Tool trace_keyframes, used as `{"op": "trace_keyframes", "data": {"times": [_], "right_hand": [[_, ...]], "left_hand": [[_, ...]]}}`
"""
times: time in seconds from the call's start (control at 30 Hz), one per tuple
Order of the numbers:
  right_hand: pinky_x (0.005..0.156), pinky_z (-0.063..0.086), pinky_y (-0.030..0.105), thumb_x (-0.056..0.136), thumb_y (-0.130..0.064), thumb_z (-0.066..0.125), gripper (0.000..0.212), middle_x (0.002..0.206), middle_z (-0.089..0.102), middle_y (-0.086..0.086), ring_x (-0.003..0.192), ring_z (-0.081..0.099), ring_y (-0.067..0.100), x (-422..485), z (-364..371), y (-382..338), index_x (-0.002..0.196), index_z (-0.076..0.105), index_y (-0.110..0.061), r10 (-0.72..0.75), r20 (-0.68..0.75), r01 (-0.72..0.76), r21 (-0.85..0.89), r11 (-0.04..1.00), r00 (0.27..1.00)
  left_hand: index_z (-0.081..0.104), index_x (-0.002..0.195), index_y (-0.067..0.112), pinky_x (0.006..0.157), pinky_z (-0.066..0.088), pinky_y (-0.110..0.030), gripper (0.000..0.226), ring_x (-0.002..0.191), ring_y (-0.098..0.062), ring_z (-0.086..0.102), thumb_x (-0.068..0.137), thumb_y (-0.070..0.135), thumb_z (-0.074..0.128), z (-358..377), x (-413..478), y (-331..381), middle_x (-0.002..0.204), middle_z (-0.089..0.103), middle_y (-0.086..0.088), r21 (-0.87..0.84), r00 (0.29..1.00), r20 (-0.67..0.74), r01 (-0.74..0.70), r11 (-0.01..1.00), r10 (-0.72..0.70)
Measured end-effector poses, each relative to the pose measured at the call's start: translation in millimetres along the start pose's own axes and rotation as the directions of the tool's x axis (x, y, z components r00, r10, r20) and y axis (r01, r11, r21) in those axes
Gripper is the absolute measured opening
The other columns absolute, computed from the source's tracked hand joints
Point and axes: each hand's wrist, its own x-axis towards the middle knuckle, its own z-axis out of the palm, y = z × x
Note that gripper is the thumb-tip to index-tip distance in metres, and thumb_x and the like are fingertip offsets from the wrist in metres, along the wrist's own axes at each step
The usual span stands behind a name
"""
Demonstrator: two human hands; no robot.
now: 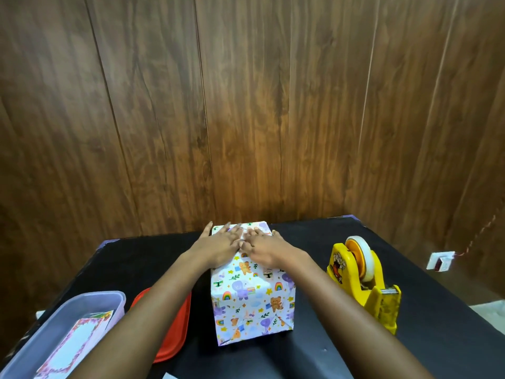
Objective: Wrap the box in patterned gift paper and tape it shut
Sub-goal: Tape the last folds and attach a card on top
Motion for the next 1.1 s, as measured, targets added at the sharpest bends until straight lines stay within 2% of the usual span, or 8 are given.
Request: {"op": "trace_keyframes", "data": {"times": [0.2, 0.33, 0.4, 0.53, 0.77, 0.9, 1.0, 1.1], "right_hand": [[0.116, -0.005, 0.044, 0.102, -0.043, 0.014, 0.059, 0.159, -0.002, 0.004, 0.146, -0.004, 0.014, -9, 8, 8, 0.151, 0.004, -0.011, 0.028, 0.033, -0.027, -0.016, 0.999, 0.999], [0.115, -0.001, 0.054, 0.103, -0.031, 0.015, 0.050, 0.153, 0.027, 0.012, 0.142, 0.022, 0.024, -22, -7, 10, 0.144, 0.031, -0.008, 0.097, 0.057, -0.092, -0.096, 0.991, 0.994], [0.115, 0.000, 0.054, 0.103, -0.027, 0.015, 0.049, 0.151, 0.031, 0.013, 0.141, 0.026, 0.024, -23, -14, 12, 0.139, 0.038, -0.005, 0.114, -0.003, -0.114, -0.058, 0.992, 0.993], [0.115, -0.001, 0.053, 0.103, -0.025, 0.015, 0.050, 0.159, 0.003, 0.007, 0.147, 0.002, 0.016, -13, -8, 10, 0.150, 0.014, -0.007, 0.029, 0.031, -0.028, -0.035, 0.999, 0.999], [0.116, 0.006, 0.048, 0.103, -0.025, 0.017, 0.049, 0.158, 0.016, 0.006, 0.143, 0.022, 0.020, -25, -1, 15, 0.149, 0.022, -0.009, 0.058, 0.009, -0.057, -0.049, 0.997, 0.998], [0.104, 0.028, 0.044, 0.101, -0.018, 0.023, 0.037, 0.132, 0.053, 0.014, 0.117, 0.050, 0.030, -43, -14, 12, 0.103, 0.058, -0.006, 0.099, -0.080, -0.102, -0.034, 0.994, 0.992], [0.083, 0.039, 0.038, 0.100, -0.017, 0.028, 0.037, 0.112, 0.060, 0.021, 0.104, 0.054, 0.035, -51, -16, 9, 0.092, 0.057, 0.005, 0.103, -0.228, -0.044, 0.251, 0.967, 0.968], [0.077, 0.048, 0.042, 0.095, -0.018, 0.038, 0.035, 0.100, 0.065, 0.020, 0.094, 0.061, 0.032, -51, -5, -6, 0.095, 0.062, 0.008, 0.195, -0.390, 0.069, 0.567, 0.821, 0.900]], "left_hand": [[0.004, 0.151, 0.021, 0.112, -0.018, -0.051, 0.052, 0.145, -0.010, -0.007, 0.102, 0.039, 0.008, 2, -4, -9, 0.158, -0.001, 0.011, 0.051, 0.995, 0.020, 0.098, 0.994, -0.099], [0.011, 0.150, 0.014, 0.110, -0.020, -0.050, 0.058, 0.145, -0.013, -0.009, 0.100, 0.043, 0.005, -2, -6, -3, 0.158, 0.006, 0.004, 0.240, 0.977, -0.067, 0.213, 0.947, -0.202], [0.011, 0.151, 0.016, 0.112, -0.017, -0.049, 0.055, 0.145, -0.012, -0.010, 0.101, 0.041, 0.008, -4, -9, 1, 0.158, 0.006, 0.005, 0.204, 0.988, -0.092, 0.137, 0.969, -0.120], [0.009, 0.150, 0.025, 0.113, -0.017, -0.043, 0.050, 0.144, -0.006, -0.005, 0.102, 0.039, 0.012, -2, -9, -1, 0.157, 0.006, 0.012, -0.094, 1.000, 0.010, -0.006, 0.996, 0.007], [0.010, 0.151, 0.020, 0.111, -0.017, -0.051, 0.053, 0.146, -0.014, -0.004, 0.102, 0.040, 0.011, -1, -15, 0, 0.157, 0.008, 0.011, 0.029, 0.995, -0.015, 0.104, 0.994, -0.103], [0.036, 0.143, 0.013, 0.112, -0.011, -0.054, 0.053, 0.146, -0.017, 0.007, 0.102, 0.038, 0.013, -1, -23, 4, 0.150, 0.034, 0.000, 0.165, 0.972, -0.169, 0.194, 0.967, -0.166], [0.062, 0.111, 0.012, 0.113, 0.013, -0.045, 0.042, 0.135, -0.018, 0.036, 0.101, 0.030, 0.025, 0, -38, -2, 0.122, 0.061, -0.005, -0.135, 0.870, -0.423, 0.217, 0.967, -0.254], [0.064, 0.089, 0.009, 0.082, 0.042, -0.035, 0.034, 0.098, -0.026, 0.060, 0.098, 0.030, 0.039, -1, -69, -16, 0.092, 0.067, -0.009, -0.615, 0.780, -0.430, 0.116, 0.780, -0.455]]}}
